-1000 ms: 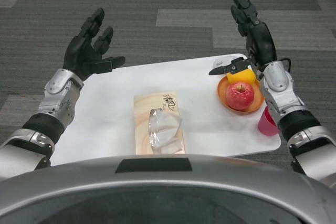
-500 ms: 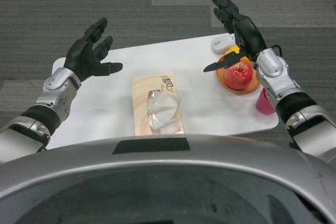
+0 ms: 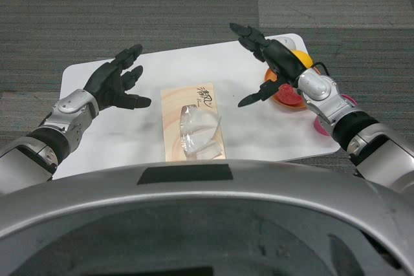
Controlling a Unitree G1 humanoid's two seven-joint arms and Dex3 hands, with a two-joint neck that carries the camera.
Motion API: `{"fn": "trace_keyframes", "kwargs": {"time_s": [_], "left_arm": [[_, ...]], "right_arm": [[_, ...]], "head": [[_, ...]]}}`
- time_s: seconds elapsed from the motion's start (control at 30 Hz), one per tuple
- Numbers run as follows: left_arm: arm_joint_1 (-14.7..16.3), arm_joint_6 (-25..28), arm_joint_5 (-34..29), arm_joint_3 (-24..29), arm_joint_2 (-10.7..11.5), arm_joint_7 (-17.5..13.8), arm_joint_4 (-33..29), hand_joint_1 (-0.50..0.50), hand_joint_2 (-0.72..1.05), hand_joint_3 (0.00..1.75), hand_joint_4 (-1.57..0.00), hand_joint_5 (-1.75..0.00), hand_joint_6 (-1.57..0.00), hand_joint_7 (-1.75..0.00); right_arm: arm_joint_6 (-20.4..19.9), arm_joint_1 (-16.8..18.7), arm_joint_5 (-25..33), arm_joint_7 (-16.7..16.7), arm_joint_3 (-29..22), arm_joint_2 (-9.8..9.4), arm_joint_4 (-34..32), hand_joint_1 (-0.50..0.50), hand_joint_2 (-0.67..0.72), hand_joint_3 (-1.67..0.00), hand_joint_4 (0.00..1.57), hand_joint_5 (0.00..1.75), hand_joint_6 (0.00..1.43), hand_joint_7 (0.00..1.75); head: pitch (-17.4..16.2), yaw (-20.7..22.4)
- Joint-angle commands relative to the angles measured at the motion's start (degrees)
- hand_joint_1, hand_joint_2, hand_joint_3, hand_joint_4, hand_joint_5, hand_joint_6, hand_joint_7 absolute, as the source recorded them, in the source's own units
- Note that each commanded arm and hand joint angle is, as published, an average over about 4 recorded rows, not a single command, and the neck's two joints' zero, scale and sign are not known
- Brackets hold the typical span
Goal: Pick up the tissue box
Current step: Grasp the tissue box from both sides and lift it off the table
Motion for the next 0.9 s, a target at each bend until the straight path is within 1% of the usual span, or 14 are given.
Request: {"fn": "trace_keyframes", "kwargs": {"time_s": [0.03, 0.17, 0.2, 0.27, 0.37, 0.47, 0.6, 0.77, 0.83, 0.9], "left_arm": [[-1.1, 0.3, 0.3, -2.1, 1.2, -0.6, 1.0, 0.50, 1.05, 0.17, -0.04, 0.00, 0.00, 0.00], [-1.5, 0.3, 0.4, -5.1, 2.0, -1.1, 1.2, 0.50, 1.05, 0.17, -0.04, 0.00, 0.00, 0.00], [-1.7, 0.3, 0.3, -6.1, 2.4, -1.3, 1.2, 0.50, 1.05, 0.17, -0.03, 0.00, 0.00, 0.00], [-2.5, 0.4, 0.1, -9.4, 3.3, -1.7, 1.3, 0.50, 1.05, 0.17, -0.03, 0.00, 0.00, 0.00], [-3.2, 0.6, 0.0, -13.2, 4.1, -1.8, 2.1, 0.50, 1.05, 0.20, -0.04, 0.00, 0.00, 0.00], [-3.5, 0.6, 0.0, -15.1, 4.0, -1.8, 3.4, 0.50, 1.05, 0.20, -0.01, 0.00, 0.00, 0.00], [-4.6, 0.6, 0.3, -18.8, 3.7, -1.8, 5.1, 0.50, 1.05, 0.17, 0.00, 0.00, 0.00, 0.00], [-6.9, 0.6, 0.8, -24.2, 2.7, -1.8, 7.4, 0.50, 1.05, 0.17, 0.00, 0.00, 0.00, 0.00], [-7.6, 0.6, 1.3, -25.4, 2.3, -1.7, 7.7, 0.50, 1.05, 0.17, 0.00, 0.00, 0.00, 0.00], [-8.0, 0.6, 2.1, -25.5, 1.9, -1.6, 7.7, 0.50, 1.05, 0.17, 0.00, 0.00, 0.00, 0.00]], "right_arm": [[0.3, -1.3, -0.3, 0.5, 1.9, -0.13, 0.1, -0.30, -0.29, -0.32, 0.00, 0.00, 0.00, 0.05], [0.4, -1.3, -0.3, 0.9, 3.8, -0.40, 0.0, -0.29, -0.29, -0.32, 0.00, 0.00, 0.00, 0.07], [0.4, -1.3, -0.3, 1.0, 4.3, -0.53, 0.0, -0.30, -0.29, -0.32, 0.00, 0.00, 0.00, 0.07], [0.5, -1.6, -0.1, 1.0, 6.1, -0.90, 0.2, -0.32, -0.29, -0.32, 0.00, 0.00, 0.00, 0.07], [0.6, -1.9, 0.1, 1.0, 8.1, -1.21, 0.8, -0.33, -0.29, -0.32, 0.00, 0.00, 0.00, 0.05], [0.6, -2.3, 0.2, 1.0, 9.2, -1.16, 2.0, -0.33, -0.29, -0.32, 0.00, 0.00, 0.00, 0.02], [0.6, -3.1, 0.3, 1.0, 10.3, -0.84, 4.0, -0.33, -0.29, -0.32, 0.00, 0.00, 0.00, 0.07], [0.6, -5.3, 0.3, 1.0, 13.2, 0.15, 7.7, -0.38, -0.29, -0.32, 0.00, 0.00, 0.00, 0.07], [0.6, -6.2, 0.4, 1.0, 14.6, 0.59, 9.2, -0.40, -0.29, -0.32, 0.00, 0.00, 0.00, 0.03], [0.6, -6.8, 0.4, 1.0, 15.7, 0.94, 10.3, -0.42, -0.29, -0.32, 0.00, 0.00, 0.00, 0.02]], "head": [[0.1, 0.4], [0.3, 0.9], [0.3, 1.0], [0.2, 1.0], [0.0, 0.9], [-0.1, 1.1], [-0.3, 1.3], [-0.4, 1.2], [-0.5, 1.2], [-0.6, 1.1]]}}
